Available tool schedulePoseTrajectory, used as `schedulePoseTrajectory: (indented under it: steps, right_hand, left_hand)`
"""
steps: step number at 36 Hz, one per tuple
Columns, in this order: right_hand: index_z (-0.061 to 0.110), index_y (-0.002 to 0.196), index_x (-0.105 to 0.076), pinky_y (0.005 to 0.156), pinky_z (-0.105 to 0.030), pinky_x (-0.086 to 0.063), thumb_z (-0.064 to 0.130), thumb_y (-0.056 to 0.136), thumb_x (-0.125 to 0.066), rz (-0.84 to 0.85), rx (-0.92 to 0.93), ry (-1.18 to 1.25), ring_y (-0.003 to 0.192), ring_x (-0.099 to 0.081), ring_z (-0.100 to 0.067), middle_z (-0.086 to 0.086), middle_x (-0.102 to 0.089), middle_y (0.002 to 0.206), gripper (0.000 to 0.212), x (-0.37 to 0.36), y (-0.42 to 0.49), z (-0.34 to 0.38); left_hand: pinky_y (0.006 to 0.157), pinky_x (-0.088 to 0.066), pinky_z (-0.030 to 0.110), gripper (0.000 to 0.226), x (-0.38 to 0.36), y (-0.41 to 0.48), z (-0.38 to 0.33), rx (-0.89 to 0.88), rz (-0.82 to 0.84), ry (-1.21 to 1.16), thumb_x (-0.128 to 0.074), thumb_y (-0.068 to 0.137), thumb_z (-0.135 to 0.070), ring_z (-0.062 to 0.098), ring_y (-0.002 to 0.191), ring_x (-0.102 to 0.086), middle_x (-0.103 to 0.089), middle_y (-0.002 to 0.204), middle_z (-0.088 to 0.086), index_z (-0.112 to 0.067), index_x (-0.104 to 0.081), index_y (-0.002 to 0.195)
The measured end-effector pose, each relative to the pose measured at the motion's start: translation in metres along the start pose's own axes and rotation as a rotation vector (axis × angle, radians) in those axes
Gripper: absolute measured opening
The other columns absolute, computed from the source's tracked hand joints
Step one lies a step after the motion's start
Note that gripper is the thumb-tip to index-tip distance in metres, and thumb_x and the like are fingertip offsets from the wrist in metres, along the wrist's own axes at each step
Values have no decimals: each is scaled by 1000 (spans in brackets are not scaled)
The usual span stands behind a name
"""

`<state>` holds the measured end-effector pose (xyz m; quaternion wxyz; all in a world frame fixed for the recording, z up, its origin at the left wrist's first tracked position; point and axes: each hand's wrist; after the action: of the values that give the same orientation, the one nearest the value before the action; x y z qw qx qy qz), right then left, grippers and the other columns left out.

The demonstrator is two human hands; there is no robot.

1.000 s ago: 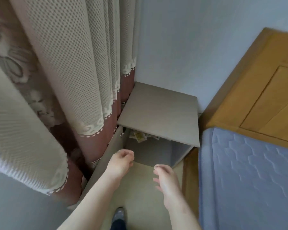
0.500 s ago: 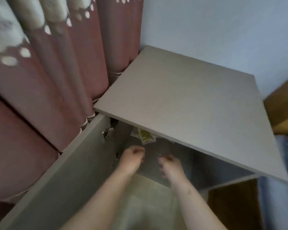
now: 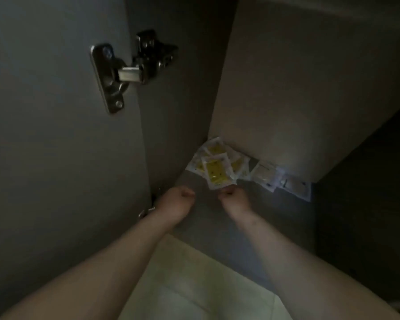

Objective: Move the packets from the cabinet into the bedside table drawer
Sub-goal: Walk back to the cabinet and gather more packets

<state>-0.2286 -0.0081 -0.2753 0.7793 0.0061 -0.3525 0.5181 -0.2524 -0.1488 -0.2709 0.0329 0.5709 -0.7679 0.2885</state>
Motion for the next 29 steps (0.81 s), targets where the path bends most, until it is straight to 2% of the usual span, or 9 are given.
schedulePoseTrajectory:
  steps: [3, 5, 8, 16, 17, 20, 21, 24, 29]
  right_hand:
    - [-5, 101, -66, 74, -28, -39, 2, 87, -55, 2, -22, -50, 103, -60, -35, -25, -65, 106, 19, -9, 1, -20]
    - [2, 103, -65, 76, -26, -38, 1, 87, -55, 3, -22, -71, 101, -59, -29, -21, -64, 104, 18, -9, 5, -28]
    - [3, 110, -61, 77, -23, -38, 2, 87, -56, -7, -53, -66, 94, -56, -24, -15, -62, 104, 24, -7, 14, -40]
    - [4, 117, -57, 86, -26, -40, 8, 90, -54, -47, -3, -202, 112, -56, -30, -17, -59, 121, 28, -8, 44, -43]
    - [6, 118, -56, 87, -26, -40, 10, 90, -53, -43, 0, -222, 112, -56, -30, -17, -57, 122, 28, -10, 47, -44]
    - [9, 122, -54, 92, -31, -42, 13, 89, -53, -29, 13, -321, 113, -54, -32, -16, -53, 126, 33, -10, 56, -45]
    - [9, 124, -53, 94, -32, -41, 14, 89, -53, -33, 22, -369, 116, -52, -32, -15, -50, 129, 36, -8, 59, -46]
    - [15, 131, -48, 102, -36, -39, 15, 87, -52, -53, 44, -454, 124, -43, -34, -13, -39, 137, 44, 0, 69, -45]
    - [23, 139, -37, 110, -42, -27, 30, 88, -52, -64, 53, -535, 135, -28, -34, -13, -30, 148, 54, 9, 91, -41]
  left_hand:
    - [84, -41, 22, 17, -4, -2, 17, -31, 47, 186, -50, 95, -16, 24, 112, -58, -64, 117, 9, -13, -64, 104]
    - [78, -38, 21, 24, -10, 6, 23, -69, 78, 267, -50, 94, -15, 20, 111, -58, -64, 119, 6, -14, -60, 115]
    - [91, -42, 22, 32, -15, 14, 22, -112, 90, 333, -50, 93, -16, 21, 117, -55, -60, 128, 5, -18, -56, 124]
    - [104, -29, 18, 45, -26, 7, 49, -273, 109, 482, -45, 94, -24, 14, 132, -39, -39, 144, -1, -20, -40, 138]
    - [106, -25, 18, 47, -27, 8, 52, -293, 122, 550, -38, 94, -32, 13, 135, -33, -36, 145, -2, -20, -38, 139]
    - [114, -11, 22, 88, -28, 13, 57, -432, 182, 819, 1, 68, -54, 12, 145, -5, -20, 154, -5, -22, -24, 146]
    - [116, -6, 25, 85, -27, 17, 57, -445, 192, 878, 1, 71, -53, 13, 146, 2, -11, 156, -7, -22, -17, 148]
    - [116, -2, 31, 60, -26, 30, 53, -381, 191, 920, -26, 98, -38, 16, 146, 13, 5, 159, -7, -22, -3, 151]
    - [117, -3, 39, 61, -29, 40, 68, -276, 256, 1006, -29, 99, -42, 22, 146, 11, 9, 159, -2, -26, -1, 151]
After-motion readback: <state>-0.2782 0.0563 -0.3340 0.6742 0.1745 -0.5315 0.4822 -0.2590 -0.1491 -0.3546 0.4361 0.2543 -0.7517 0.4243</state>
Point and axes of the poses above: each hand's wrist, its own y-axis towards the middle knuckle, its own x-axis out of the back of the hand, z = x × y
